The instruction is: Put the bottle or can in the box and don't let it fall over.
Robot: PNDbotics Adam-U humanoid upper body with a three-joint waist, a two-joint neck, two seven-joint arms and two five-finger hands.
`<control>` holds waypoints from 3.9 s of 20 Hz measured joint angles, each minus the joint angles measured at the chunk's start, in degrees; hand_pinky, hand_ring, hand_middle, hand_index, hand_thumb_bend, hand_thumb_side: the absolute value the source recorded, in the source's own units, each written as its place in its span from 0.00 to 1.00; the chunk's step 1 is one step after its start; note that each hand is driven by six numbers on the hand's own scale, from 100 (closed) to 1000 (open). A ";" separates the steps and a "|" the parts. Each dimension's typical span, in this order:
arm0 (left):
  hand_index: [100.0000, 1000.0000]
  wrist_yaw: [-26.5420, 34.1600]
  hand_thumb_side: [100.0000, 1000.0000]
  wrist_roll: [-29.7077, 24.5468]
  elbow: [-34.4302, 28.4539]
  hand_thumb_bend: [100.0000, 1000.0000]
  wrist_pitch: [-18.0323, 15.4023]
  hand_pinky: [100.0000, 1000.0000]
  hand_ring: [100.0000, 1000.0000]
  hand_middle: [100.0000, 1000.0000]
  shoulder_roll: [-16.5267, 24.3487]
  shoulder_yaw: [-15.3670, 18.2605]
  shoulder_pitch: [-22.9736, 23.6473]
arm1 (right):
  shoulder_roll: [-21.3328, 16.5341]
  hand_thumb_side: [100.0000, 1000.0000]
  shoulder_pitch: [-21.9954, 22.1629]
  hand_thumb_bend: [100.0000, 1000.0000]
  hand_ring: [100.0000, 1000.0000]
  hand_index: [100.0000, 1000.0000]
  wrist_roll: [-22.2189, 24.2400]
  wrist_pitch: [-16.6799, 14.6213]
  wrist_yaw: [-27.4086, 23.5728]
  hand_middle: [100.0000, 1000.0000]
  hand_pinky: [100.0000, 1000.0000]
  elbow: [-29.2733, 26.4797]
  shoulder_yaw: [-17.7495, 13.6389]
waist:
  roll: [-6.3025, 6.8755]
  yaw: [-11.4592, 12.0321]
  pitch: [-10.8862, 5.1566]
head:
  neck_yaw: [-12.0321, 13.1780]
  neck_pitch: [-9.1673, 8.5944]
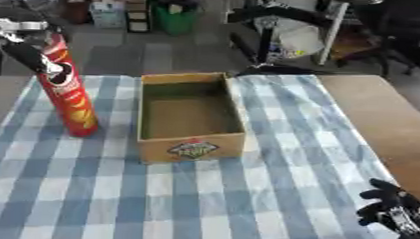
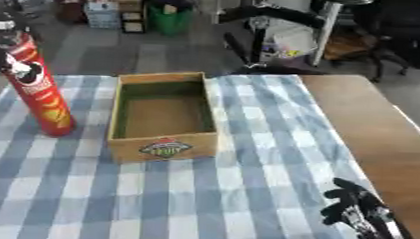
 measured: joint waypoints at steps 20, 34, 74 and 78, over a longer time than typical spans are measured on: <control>0.72 8.03 0.21 1.01 -4.21 0.00 0.52 0.13 0.41 0.56 0.22 -0.09 0.03 | 0.00 0.60 0.00 0.00 0.52 0.82 0.21 0.05 0.00 0.62 0.47 0.05 -0.01 | -0.04 0.19 0.00 | -0.24 0.00; 0.72 23.04 0.23 -1.96 -16.53 0.00 0.60 0.10 0.39 0.54 1.33 -2.78 -2.38 | -0.02 0.60 0.02 0.00 0.52 0.82 0.34 0.11 -0.09 0.62 0.47 0.32 -0.01 | -0.04 0.08 -0.23 | -0.25 0.00; 0.84 20.13 0.54 -5.09 -14.94 0.37 -1.00 0.53 0.72 0.74 -8.17 -11.66 -1.51 | -0.51 0.60 -2.01 0.00 0.52 0.83 2.67 0.38 -2.36 0.62 0.47 0.38 1.82 | -0.79 -3.43 0.59 | -0.04 -1.53; 0.84 20.30 0.54 -5.05 -15.77 0.37 -1.03 0.54 0.72 0.74 -7.19 -11.26 -1.51 | -0.51 0.61 -2.00 0.00 0.52 0.83 2.75 0.42 -2.35 0.62 0.47 0.39 1.82 | -0.79 -3.18 0.59 | -0.28 -1.53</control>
